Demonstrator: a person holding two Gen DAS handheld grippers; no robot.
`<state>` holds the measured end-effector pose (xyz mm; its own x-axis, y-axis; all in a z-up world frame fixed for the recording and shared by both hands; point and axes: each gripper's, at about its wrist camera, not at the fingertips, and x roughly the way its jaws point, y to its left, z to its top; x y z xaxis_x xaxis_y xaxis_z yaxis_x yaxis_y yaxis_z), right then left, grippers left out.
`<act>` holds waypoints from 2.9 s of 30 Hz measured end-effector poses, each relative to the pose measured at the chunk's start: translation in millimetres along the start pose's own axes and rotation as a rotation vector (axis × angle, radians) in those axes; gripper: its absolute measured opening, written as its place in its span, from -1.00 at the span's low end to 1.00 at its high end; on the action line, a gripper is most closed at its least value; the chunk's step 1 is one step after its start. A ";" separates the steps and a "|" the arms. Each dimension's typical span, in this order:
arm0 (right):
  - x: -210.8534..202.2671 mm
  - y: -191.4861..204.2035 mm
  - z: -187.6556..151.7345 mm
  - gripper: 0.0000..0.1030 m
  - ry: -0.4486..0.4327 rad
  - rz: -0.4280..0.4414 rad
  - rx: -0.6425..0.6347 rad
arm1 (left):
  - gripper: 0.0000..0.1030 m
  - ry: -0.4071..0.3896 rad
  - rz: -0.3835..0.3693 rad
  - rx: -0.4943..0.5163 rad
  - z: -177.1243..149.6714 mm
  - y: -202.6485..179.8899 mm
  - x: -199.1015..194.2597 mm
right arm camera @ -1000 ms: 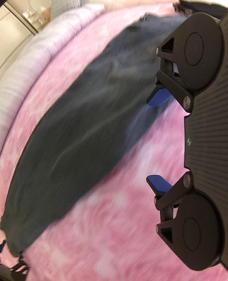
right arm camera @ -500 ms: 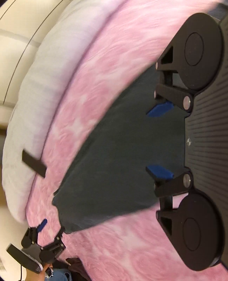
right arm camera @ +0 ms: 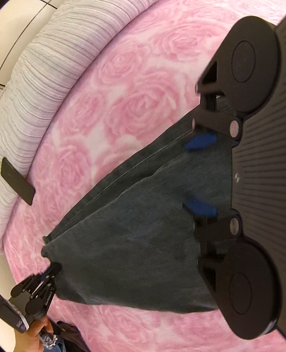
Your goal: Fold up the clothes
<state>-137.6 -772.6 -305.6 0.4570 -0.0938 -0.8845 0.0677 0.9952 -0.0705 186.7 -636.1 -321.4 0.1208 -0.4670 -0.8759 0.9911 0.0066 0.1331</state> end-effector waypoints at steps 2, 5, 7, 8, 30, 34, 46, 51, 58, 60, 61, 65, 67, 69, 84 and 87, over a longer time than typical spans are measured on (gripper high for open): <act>-1.6 -4.6 -1.7 -0.66 -0.001 -0.009 0.027 | -1.00 -0.016 0.004 0.018 -2.6 -5.6 -4.0; -10.1 -9.5 -1.9 -0.95 -0.017 -0.017 0.042 | -1.00 -0.063 0.019 0.019 -1.7 -9.4 -16.6; -18.4 -7.8 2.6 -0.98 -0.030 -0.041 0.001 | -1.00 -0.096 0.042 0.012 3.2 -7.2 -25.6; -20.2 -9.7 4.9 -0.98 -0.035 -0.050 -0.007 | -1.00 -0.112 0.057 0.007 5.7 -4.6 -28.6; -59.3 55.1 -57.3 0.25 -0.084 -0.259 0.263 | -0.38 -0.038 0.103 -0.055 26.1 19.4 33.5; -88.2 95.8 -92.9 0.43 -0.056 -0.268 0.297 | -0.39 -0.051 0.122 0.021 25.1 14.2 22.4; -128.9 151.9 -197.2 0.54 0.186 -0.513 0.219 | 0.27 -0.217 0.166 0.756 -88.2 -127.0 -58.9; -128.1 138.3 -232.3 0.54 0.219 -0.567 0.228 | 0.29 -0.302 0.172 0.938 -104.9 -185.9 -50.4; -125.2 120.5 -231.1 0.60 0.093 -0.598 0.282 | 0.29 -0.404 0.105 0.952 -61.5 -254.3 -50.5; -131.0 114.7 -230.2 0.55 0.066 -0.636 0.322 | 0.30 -0.449 0.064 0.990 -46.1 -282.7 -54.9; -135.8 113.1 -229.9 0.56 0.044 -0.655 0.331 | 0.31 -0.479 0.040 1.003 -36.8 -299.1 -58.0; -154.8 112.0 -236.3 0.67 -0.018 -0.661 0.436 | 0.61 -0.605 -0.047 1.091 -7.4 -366.9 -67.3; -161.1 110.5 -246.3 0.71 -0.043 -0.623 0.556 | 0.63 -0.631 -0.067 1.113 7.0 -390.5 -63.8; -167.1 111.8 -258.6 0.71 -0.061 -0.590 0.664 | 0.63 -0.609 -0.068 1.094 21.4 -399.2 -55.8; -193.6 51.6 -245.3 0.70 -0.163 -0.425 0.550 | 0.63 -0.052 0.199 0.199 85.1 -123.5 -1.7; -178.6 57.4 -214.1 0.70 -0.172 -0.388 0.509 | 0.63 -0.005 0.210 0.029 63.3 -62.0 2.5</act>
<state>-405.2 -692.8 -250.4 0.4475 -0.4879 -0.7495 0.6473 0.7549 -0.1050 122.0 -693.7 -302.5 0.3238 -0.4627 -0.8253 0.9422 0.0784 0.3257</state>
